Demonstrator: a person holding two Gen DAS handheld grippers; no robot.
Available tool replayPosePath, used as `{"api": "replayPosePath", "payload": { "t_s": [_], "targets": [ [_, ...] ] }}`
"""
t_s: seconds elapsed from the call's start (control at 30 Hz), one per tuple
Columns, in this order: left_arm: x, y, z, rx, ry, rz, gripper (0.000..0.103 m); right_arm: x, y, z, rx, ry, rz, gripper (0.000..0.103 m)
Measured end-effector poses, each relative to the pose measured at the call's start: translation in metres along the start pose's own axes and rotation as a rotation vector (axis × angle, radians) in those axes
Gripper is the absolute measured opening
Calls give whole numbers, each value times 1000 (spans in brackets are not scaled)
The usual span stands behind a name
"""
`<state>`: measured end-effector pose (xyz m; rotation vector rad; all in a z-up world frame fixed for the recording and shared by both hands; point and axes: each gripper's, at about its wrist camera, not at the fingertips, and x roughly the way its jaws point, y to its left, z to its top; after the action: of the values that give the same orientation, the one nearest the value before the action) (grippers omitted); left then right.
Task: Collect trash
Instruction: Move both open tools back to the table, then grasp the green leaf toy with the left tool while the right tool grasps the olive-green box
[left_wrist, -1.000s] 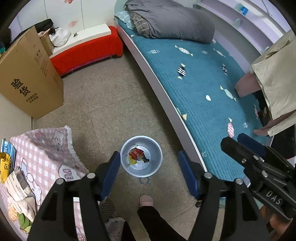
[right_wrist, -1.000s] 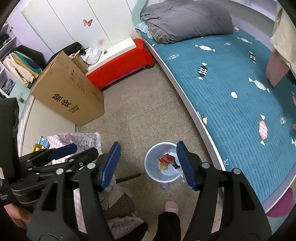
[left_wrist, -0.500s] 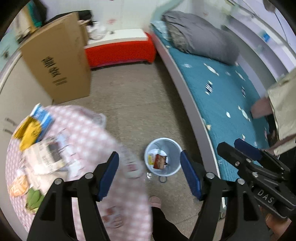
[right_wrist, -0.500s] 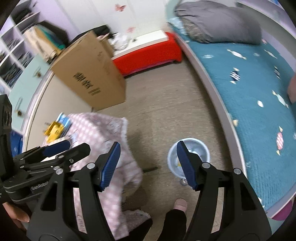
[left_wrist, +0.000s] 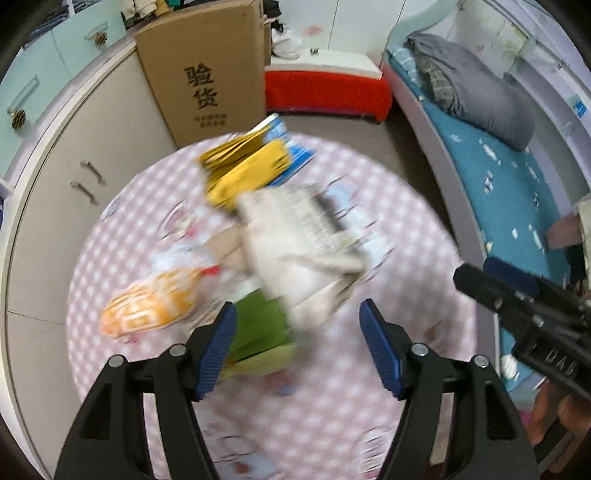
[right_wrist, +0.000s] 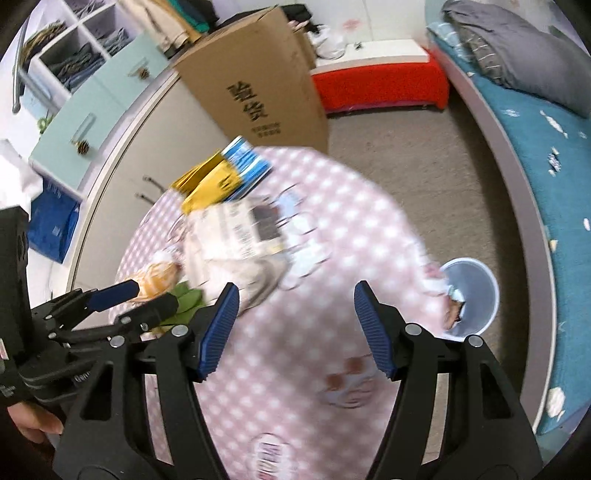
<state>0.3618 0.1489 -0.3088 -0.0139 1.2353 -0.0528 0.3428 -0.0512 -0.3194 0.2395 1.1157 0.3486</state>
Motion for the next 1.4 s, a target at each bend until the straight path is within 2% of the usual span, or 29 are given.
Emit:
{"api": "replayPosePath", "payload": {
  "t_s": [0.17, 0.33, 0.43, 0.5, 0.53, 0.73, 0.9, 0.97, 1.1, 1.2, 1.4],
  "targets": [
    [16, 31, -20, 59, 52, -15, 67, 22, 32, -17, 16, 29, 11, 64],
    [31, 35, -29, 134, 86, -25, 66, 32, 47, -27, 33, 42, -1, 64],
    [42, 27, -30, 188, 105, -31, 51, 33, 49, -30, 44, 48, -15, 64],
    [48, 23, -31, 217, 122, -32, 19, 34, 51, -32, 49, 51, -26, 65],
    [48, 24, -31, 219, 120, -36, 17, 34, 52, -33, 49, 51, -31, 65],
    [15, 47, -26, 109, 32, -194, 13, 29, 62, -28, 32, 36, -37, 65],
    [-17, 81, -17, -9, -57, -280, 13, 34, 83, -21, -18, 37, -26, 65],
    [-27, 96, -14, -47, -92, -262, 13, 40, 92, -20, -33, 50, -15, 65],
    [-34, 120, -16, -97, -123, -160, 13, 57, 112, -22, -53, 87, 9, 65],
    [-29, 135, -20, -120, -104, -93, 13, 72, 125, -23, -55, 111, 23, 66],
    [-17, 155, -28, -163, -67, -50, 13, 112, 137, -24, 13, 193, 39, 66]
  ]
}}
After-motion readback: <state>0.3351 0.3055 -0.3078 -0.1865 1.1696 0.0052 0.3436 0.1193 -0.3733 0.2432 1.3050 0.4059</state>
